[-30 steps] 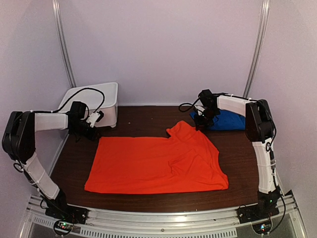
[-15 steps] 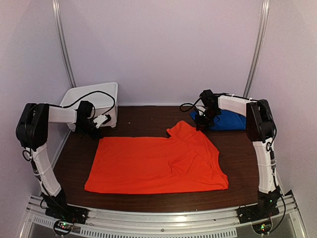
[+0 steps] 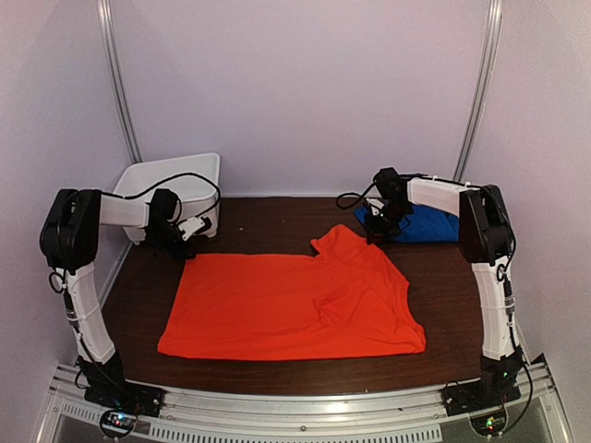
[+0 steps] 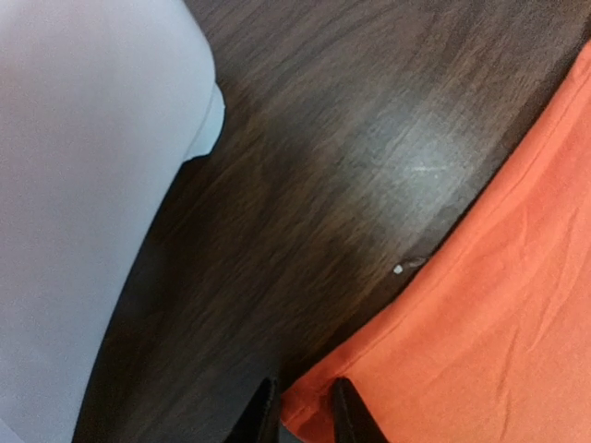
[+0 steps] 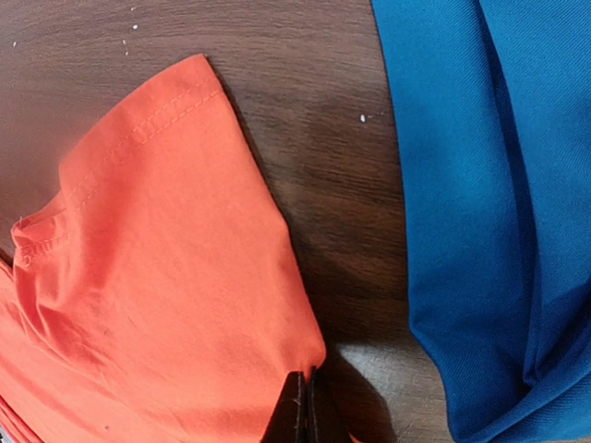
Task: Fold and stack the mixed laundry pile
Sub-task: Pick up the 1/3-folded T-shirt from the center of the board, then fold the 1/3-folded T-shirt at the center of the board.
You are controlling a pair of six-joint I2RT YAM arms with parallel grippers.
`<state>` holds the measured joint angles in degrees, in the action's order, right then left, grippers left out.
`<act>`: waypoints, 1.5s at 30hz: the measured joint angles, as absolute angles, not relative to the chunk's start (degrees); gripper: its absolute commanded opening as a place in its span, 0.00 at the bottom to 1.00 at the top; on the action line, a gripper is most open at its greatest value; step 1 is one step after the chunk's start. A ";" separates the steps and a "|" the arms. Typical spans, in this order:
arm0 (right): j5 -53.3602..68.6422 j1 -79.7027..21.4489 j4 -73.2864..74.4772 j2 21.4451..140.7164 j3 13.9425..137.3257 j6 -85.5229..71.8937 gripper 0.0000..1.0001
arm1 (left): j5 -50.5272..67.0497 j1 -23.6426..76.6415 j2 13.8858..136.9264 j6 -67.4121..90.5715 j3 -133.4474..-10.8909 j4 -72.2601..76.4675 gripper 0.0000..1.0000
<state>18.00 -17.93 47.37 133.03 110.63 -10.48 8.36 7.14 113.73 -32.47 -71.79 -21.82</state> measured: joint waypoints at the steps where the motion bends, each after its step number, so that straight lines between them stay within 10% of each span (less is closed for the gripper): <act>1: 18.00 -17.91 47.37 133.03 110.63 -10.48 0.00 | 8.34 7.14 114.06 -32.58 -72.16 -21.98 0.14; 6: 18.02 -17.67 47.37 133.03 110.63 -10.48 0.00 | 8.45 7.51 114.65 -33.52 -73.01 -22.74 0.00; 45: 23.14 -17.02 43.33 110.96 89.14 -10.13 0.00 | 9.37 10.39 88.31 -28.64 -60.20 -27.03 0.00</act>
<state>23.14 -17.02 43.33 110.96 89.14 -10.13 9.37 10.39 88.31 -28.64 -60.20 -27.03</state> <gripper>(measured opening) 0.005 0.019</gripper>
